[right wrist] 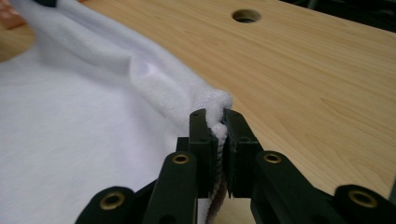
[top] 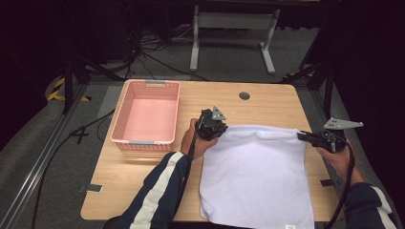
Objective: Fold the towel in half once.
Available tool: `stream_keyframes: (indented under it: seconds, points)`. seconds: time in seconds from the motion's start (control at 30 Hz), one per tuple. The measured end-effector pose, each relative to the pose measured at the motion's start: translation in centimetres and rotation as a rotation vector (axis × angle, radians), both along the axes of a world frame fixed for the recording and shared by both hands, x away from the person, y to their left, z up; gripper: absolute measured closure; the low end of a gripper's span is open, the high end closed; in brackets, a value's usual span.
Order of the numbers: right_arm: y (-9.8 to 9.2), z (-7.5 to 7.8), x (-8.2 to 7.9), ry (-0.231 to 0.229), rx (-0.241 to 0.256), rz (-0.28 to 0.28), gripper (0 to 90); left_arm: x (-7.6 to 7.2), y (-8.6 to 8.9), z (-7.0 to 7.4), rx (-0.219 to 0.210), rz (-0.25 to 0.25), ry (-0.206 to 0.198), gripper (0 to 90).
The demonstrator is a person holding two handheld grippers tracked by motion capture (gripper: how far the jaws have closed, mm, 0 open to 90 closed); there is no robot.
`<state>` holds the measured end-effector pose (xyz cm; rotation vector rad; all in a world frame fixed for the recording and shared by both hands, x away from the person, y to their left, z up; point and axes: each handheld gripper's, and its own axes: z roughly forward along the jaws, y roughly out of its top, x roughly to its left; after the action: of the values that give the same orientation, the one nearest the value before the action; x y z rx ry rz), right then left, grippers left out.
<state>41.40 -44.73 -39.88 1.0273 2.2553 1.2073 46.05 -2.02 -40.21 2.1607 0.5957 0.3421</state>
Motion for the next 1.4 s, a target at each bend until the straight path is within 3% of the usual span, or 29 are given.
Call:
stream_keyframes:
  seconds: [0.07,0.1,0.13,0.23,0.4,0.47,0.6,0.67,0.73,0.77,0.83,0.93,1.07,1.23,1.27,1.3,1.4]
  points:
    - [0.1,0.4,-1.0,-0.011,-0.007,0.025,82.2,-1.4,0.8,0.7,-0.03,-0.025,-0.011,84.6]
    - [0.1,0.4,-1.0,-0.011,-0.007,0.025,82.2,-1.4,0.8,0.7,-0.03,-0.025,-0.011,84.7]
    - [0.2,1.0,-2.4,-0.02,-0.003,0.077,82.1,-2.5,1.7,1.0,-0.054,-0.041,-0.024,84.7]
    - [0.4,1.3,-3.4,-0.022,-0.007,0.117,82.0,-3.6,2.5,1.1,-0.081,-0.075,-0.017,84.8]
    - [0.5,1.6,-6.7,-0.029,-0.011,0.221,81.7,-7.0,4.6,0.6,-0.058,-0.174,-0.037,84.6]
    - [0.5,1.7,-8.2,-0.024,-0.017,0.291,81.5,-8.3,5.1,0.1,-0.057,-0.224,-0.023,84.4]
    - [0.9,0.8,-10.9,0.021,-0.07,0.405,80.9,-11.6,5.4,-1.4,0.042,-0.335,0.02,82.9]
    - [1.3,-0.3,-12.0,0.079,-0.129,0.455,80.6,-12.6,5.2,-2.2,0.104,-0.36,0.035,82.5]
    - [1.6,-1.5,-12.5,0.128,-0.173,0.486,80.3,-13.4,4.8,-3.2,0.207,-0.386,0.033,82.1]
    - [1.9,-2.4,-12.7,0.168,-0.205,0.505,80.1,-13.5,4.7,-3.7,0.23,-0.389,0.027,82.3]
    - [2.3,-3.6,-12.8,0.213,-0.261,0.508,79.8,-13.4,4.5,-4.5,0.244,-0.373,0.053,82.4]
    - [2.2,-4.1,-12.4,0.229,-0.234,0.491,80.1,-12.8,4.2,-5.1,0.237,-0.35,0.072,83.4]
    - [2.5,-4.2,-11.9,0.202,-0.257,0.457,80.6,-11.7,3.9,-5.1,0.256,-0.314,0.062,84.4]
    - [2.2,-4.5,-10.3,0.171,-0.227,0.365,80.8,-10.1,3.6,-5.2,0.251,-0.234,0.05,84.5]
    - [2.2,-4.5,-9.5,0.156,-0.229,0.333,81.2,-9.3,3.4,-5.2,0.26,-0.222,0.028,84.5]
    - [2.2,-4.5,-9.5,0.156,-0.229,0.333,81.2,-9.3,3.4,-5.2,0.26,-0.222,0.028,84.5]
    - [2.6,-4.3,-8.0,0.116,-0.281,0.27,81.7,-8.0,3.0,-5.2,0.257,-0.19,0.022,84.6]
